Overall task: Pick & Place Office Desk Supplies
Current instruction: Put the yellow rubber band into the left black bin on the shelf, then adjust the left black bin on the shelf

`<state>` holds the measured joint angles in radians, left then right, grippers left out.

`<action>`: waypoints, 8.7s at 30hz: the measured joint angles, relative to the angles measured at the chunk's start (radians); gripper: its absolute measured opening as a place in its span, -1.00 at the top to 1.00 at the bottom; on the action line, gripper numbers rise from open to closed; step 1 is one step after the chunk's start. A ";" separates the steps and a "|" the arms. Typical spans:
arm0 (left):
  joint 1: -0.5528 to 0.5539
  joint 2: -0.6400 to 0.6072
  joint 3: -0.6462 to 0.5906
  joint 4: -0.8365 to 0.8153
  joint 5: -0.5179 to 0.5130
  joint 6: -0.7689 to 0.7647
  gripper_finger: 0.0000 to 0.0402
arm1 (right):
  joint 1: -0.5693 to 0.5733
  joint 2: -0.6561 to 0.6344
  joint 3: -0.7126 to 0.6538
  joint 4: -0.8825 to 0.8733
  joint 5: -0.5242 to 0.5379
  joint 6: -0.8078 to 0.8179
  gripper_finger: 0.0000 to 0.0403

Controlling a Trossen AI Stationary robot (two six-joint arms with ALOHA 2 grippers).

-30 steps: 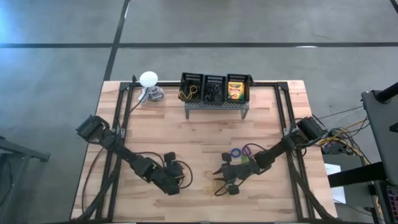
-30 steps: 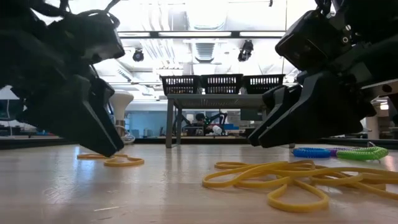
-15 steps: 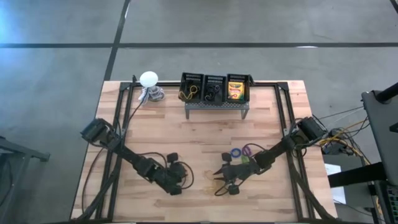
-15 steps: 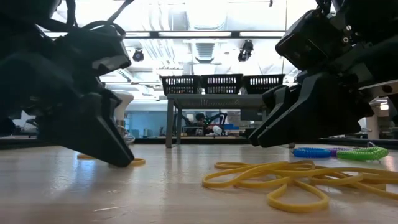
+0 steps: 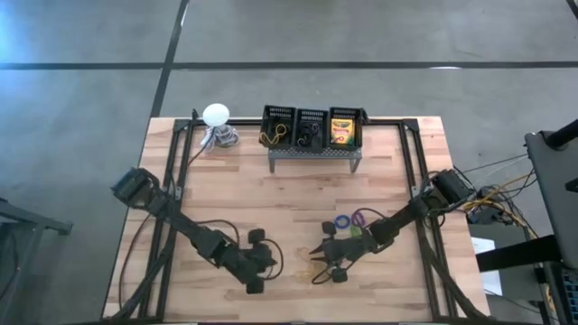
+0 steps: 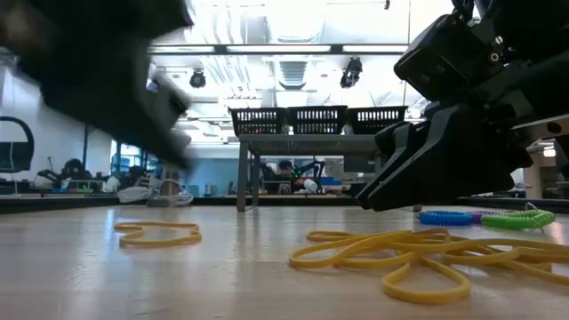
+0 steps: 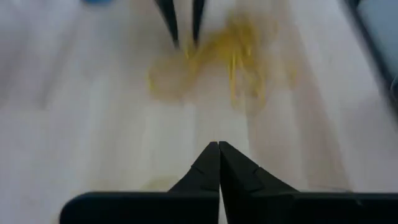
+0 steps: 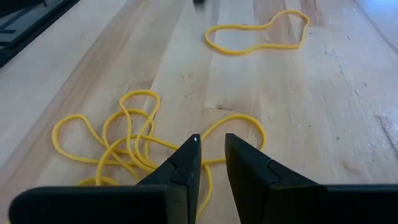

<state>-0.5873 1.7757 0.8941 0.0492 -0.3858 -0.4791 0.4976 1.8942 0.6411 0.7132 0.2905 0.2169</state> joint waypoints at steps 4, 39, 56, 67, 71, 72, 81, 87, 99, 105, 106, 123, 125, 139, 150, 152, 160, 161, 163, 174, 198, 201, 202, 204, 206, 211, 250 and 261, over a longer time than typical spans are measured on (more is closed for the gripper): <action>0.013 -0.087 -0.003 0.017 -0.042 0.055 0.99 | 0.000 0.000 0.000 0.000 0.000 0.000 0.63; 0.130 -0.217 -0.319 0.198 0.058 0.394 0.23 | -0.001 0.000 0.000 -0.005 -0.001 0.000 0.70; 0.186 -0.103 -0.324 0.179 0.046 0.309 0.31 | 0.000 0.000 0.000 -0.004 -0.001 0.000 0.69; 0.232 -0.077 -0.327 0.157 0.107 0.167 0.42 | 0.000 0.000 0.000 -0.004 -0.001 0.000 0.71; 0.234 -0.072 -0.327 0.160 0.131 0.173 0.62 | 0.000 0.000 0.000 -0.004 -0.001 0.000 0.70; 0.234 -0.072 -0.327 0.160 0.138 0.182 0.70 | 0.000 0.000 0.000 -0.005 -0.001 0.000 0.70; 0.230 -0.088 -0.305 0.144 0.128 0.210 0.99 | 0.000 0.000 0.000 -0.005 0.000 0.000 0.70; 0.202 -0.144 -0.254 0.153 0.069 0.210 0.99 | 0.000 0.000 0.000 -0.006 0.000 0.000 0.71; 0.160 -0.223 -0.177 0.158 -0.169 0.226 1.00 | -0.001 0.000 0.000 -0.006 -0.001 0.000 0.71; 0.160 -0.252 -0.149 0.157 -0.226 0.295 1.00 | -0.001 0.000 0.000 -0.006 -0.001 0.000 0.70; 0.160 -0.259 -0.146 0.157 -0.236 0.297 1.00 | -0.001 0.000 0.000 -0.006 0.000 0.000 0.70; 0.160 -0.242 -0.175 0.108 -0.269 0.204 1.00 | 0.000 0.000 0.000 -0.006 -0.001 0.000 0.71; 0.159 -0.229 -0.192 0.108 -0.269 0.176 1.00 | 0.000 0.000 0.000 -0.005 -0.001 0.000 0.70; 0.243 -0.169 -0.260 0.116 -0.079 -0.072 1.00 | 0.000 0.000 0.000 -0.004 -0.001 0.000 0.71; 0.275 -0.082 -0.221 0.144 0.021 -0.072 0.87 | 0.000 0.000 0.000 -0.005 0.000 0.000 0.71; 0.277 -0.078 -0.218 0.144 0.032 -0.072 0.75 | 0.000 0.000 0.000 -0.006 0.000 0.000 0.70; 0.307 -0.027 -0.219 0.159 0.027 -0.065 0.31 | -0.001 0.000 0.000 -0.006 0.000 0.000 0.71; 0.310 -0.017 -0.219 0.175 0.027 -0.049 0.27 | -0.001 0.000 0.000 -0.005 0.000 0.000 0.71; 0.312 0.002 -0.219 0.190 0.025 -0.004 0.21 | -0.001 0.000 0.000 -0.006 0.000 0.000 0.70; 0.318 -0.001 -0.218 0.257 0.012 0.140 0.00 | -0.001 0.000 0.000 -0.006 0.000 0.000 0.70; 0.353 -0.010 -0.243 0.197 0.125 0.109 0.98 | 0.000 0.000 -0.002 -0.005 0.000 0.000 0.72; 0.344 -0.038 -0.233 0.188 0.125 0.105 0.99 | 0.000 0.000 -0.002 -0.006 0.000 0.000 0.72; 0.338 -0.056 -0.226 0.190 0.119 0.105 0.99 | 0.000 0.000 -0.002 -0.006 0.000 0.000 0.72; 0.329 -0.099 -0.212 0.199 0.102 0.105 0.99 | 0.000 0.000 -0.002 -0.006 0.000 0.000 0.72; 0.321 -0.135 -0.203 0.200 0.079 0.110 0.99 | 0.000 0.000 -0.002 -0.006 0.000 0.000 0.72; 0.309 -0.245 -0.182 0.188 0.019 0.117 1.00 | 0.000 0.000 -0.002 -0.006 0.000 0.000 0.72; 1.024 -0.274 0.102 0.025 0.090 0.299 0.65 | 0.000 0.000 -0.002 -0.003 0.000 -0.011 0.72; 1.006 -0.318 0.205 -0.132 0.091 0.307 0.17 | 0.000 0.000 -0.002 -0.011 0.000 -0.010 0.72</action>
<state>0.4185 1.4575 1.0990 -0.0827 -0.2943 -0.1724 0.4973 1.8938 0.6392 0.7024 0.2901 0.2070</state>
